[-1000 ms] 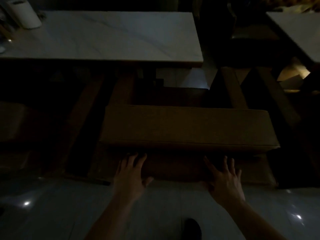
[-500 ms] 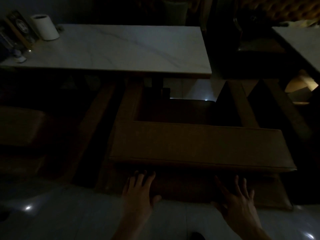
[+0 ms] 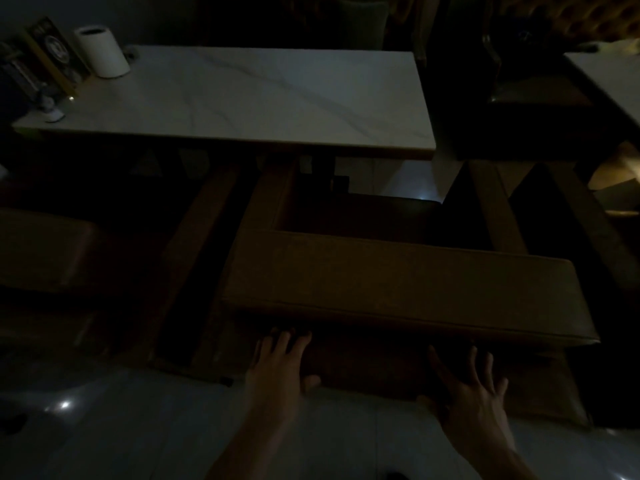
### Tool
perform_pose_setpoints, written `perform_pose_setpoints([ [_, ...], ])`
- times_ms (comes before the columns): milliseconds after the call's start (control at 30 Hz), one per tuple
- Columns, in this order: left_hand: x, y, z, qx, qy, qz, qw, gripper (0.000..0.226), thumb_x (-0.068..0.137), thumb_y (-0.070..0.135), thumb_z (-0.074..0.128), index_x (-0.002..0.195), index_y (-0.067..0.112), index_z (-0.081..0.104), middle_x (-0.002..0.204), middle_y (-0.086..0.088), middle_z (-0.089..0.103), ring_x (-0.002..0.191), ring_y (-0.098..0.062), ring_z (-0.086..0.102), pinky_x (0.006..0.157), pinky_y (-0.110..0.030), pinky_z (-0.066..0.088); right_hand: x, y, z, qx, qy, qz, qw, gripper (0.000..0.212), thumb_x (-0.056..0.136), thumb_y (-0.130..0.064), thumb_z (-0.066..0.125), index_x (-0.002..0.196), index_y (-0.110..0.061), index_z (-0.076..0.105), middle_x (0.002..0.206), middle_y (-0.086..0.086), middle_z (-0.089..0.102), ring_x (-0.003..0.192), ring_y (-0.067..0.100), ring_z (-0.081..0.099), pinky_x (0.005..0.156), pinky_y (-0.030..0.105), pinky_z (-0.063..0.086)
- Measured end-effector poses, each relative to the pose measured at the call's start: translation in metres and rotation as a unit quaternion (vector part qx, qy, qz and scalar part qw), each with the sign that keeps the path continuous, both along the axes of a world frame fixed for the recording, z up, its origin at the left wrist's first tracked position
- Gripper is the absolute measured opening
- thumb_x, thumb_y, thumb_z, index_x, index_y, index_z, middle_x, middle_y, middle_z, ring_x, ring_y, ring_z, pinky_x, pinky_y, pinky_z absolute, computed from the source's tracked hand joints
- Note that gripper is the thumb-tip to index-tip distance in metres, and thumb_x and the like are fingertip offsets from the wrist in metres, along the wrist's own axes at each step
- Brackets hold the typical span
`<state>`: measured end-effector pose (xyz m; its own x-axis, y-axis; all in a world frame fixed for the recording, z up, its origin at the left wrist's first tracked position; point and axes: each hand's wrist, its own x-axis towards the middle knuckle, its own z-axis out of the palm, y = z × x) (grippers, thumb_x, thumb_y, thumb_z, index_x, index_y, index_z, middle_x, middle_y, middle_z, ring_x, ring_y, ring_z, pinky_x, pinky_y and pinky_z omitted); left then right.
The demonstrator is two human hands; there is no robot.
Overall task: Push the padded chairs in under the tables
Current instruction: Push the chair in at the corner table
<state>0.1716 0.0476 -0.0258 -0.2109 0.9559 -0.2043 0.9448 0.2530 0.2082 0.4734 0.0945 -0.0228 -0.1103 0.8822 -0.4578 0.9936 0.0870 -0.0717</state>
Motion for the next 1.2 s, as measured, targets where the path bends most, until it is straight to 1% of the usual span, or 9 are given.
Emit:
perform_pose_setpoints([
  [133,0.000,-0.004,0.001,0.012,-0.002,-0.008,1.000,0.073,0.084,0.062,0.058,0.147,0.043,0.028,0.151,0.008,0.034,0.143,-0.024,0.021,0.109,-0.042,0.034,0.001,-0.006,0.000,0.021,-0.009,0.010,1.000,0.079,0.089,-0.073,0.030,0.145,-0.051,-0.021,0.163,0.018,-0.013,0.147,0.045,-0.015,0.118,0.063,0.010],
  [267,-0.001,-0.011,0.003,0.019,-0.005,-0.008,1.000,0.073,0.081,0.061,0.060,0.146,0.043,0.031,0.149,0.006,0.038,0.141,-0.025,0.025,0.107,-0.043,0.036,0.003,-0.011,0.004,0.021,-0.018,0.012,1.000,0.077,0.090,-0.073,0.029,0.143,-0.052,-0.024,0.163,0.020,-0.011,0.148,0.044,-0.013,0.119,0.061,0.011],
  [433,0.000,-0.015,0.001,0.005,-0.018,-0.006,1.000,0.073,0.085,0.060,0.057,0.148,0.043,0.026,0.155,0.007,0.031,0.144,-0.025,0.018,0.111,-0.041,0.031,0.002,-0.015,0.004,0.016,-0.018,0.014,1.000,0.076,0.087,-0.075,0.024,0.140,-0.051,-0.025,0.163,0.020,-0.013,0.148,0.044,-0.014,0.118,0.061,0.011],
  [633,-0.002,-0.012,-0.009,-0.028,-0.025,-0.003,0.999,0.076,0.081,0.061,0.062,0.148,0.042,0.030,0.155,0.003,0.035,0.142,-0.030,0.021,0.113,-0.042,0.029,0.001,-0.010,0.000,-0.007,-0.022,0.005,1.000,0.078,0.089,-0.074,0.030,0.143,-0.052,-0.023,0.162,0.020,-0.015,0.147,0.046,-0.016,0.117,0.063,0.009],
  [767,-0.002,-0.008,0.002,-0.059,-0.017,0.000,0.998,0.077,0.084,0.061,0.059,0.149,0.046,0.020,0.157,0.007,0.023,0.145,-0.027,0.012,0.111,-0.042,0.032,0.001,-0.011,0.006,-0.009,-0.025,0.016,1.000,0.077,0.091,-0.071,0.031,0.141,-0.051,-0.025,0.162,0.022,-0.014,0.146,0.048,-0.015,0.117,0.064,0.009],
  [867,0.001,-0.008,0.021,-0.097,-0.014,-0.016,0.995,0.082,0.085,0.066,0.054,0.152,0.042,0.012,0.162,0.005,0.013,0.147,-0.027,0.006,0.115,-0.043,0.025,0.004,-0.011,0.015,-0.028,-0.018,0.019,0.999,0.084,0.092,-0.067,0.039,0.144,-0.050,-0.025,0.161,0.022,-0.018,0.146,0.048,-0.016,0.118,0.063,0.011],
  [933,0.002,-0.011,0.032,-0.111,-0.018,-0.031,0.993,0.087,0.083,0.073,0.049,0.153,0.040,0.010,0.163,0.004,0.010,0.148,-0.026,0.006,0.114,-0.043,0.025,0.007,-0.012,0.024,-0.048,-0.007,0.016,0.999,0.087,0.091,-0.065,0.044,0.150,-0.047,-0.018,0.163,0.020,-0.014,0.148,0.045,-0.012,0.118,0.061,0.016],
  [1067,0.014,-0.028,0.058,-0.077,-0.005,-0.054,0.996,0.087,0.079,0.079,0.045,0.152,0.038,0.020,0.158,0.002,0.024,0.142,-0.025,0.024,0.112,-0.040,0.026,0.004,-0.027,0.045,-0.061,0.029,0.005,0.998,0.082,0.088,-0.060,0.049,0.153,-0.046,0.001,0.165,0.011,0.011,0.151,0.037,0.007,0.116,0.055,0.027],
  [1200,0.028,-0.044,0.089,-0.074,-0.012,-0.082,0.994,0.088,0.080,0.078,0.045,0.153,0.037,0.018,0.160,0.003,0.021,0.144,-0.022,0.021,0.117,-0.040,0.020,0.003,-0.050,0.075,-0.056,0.041,0.000,0.998,0.076,0.088,-0.049,0.054,0.152,-0.044,0.013,0.161,0.007,0.024,0.149,0.032,0.017,0.115,0.049,0.031],
])
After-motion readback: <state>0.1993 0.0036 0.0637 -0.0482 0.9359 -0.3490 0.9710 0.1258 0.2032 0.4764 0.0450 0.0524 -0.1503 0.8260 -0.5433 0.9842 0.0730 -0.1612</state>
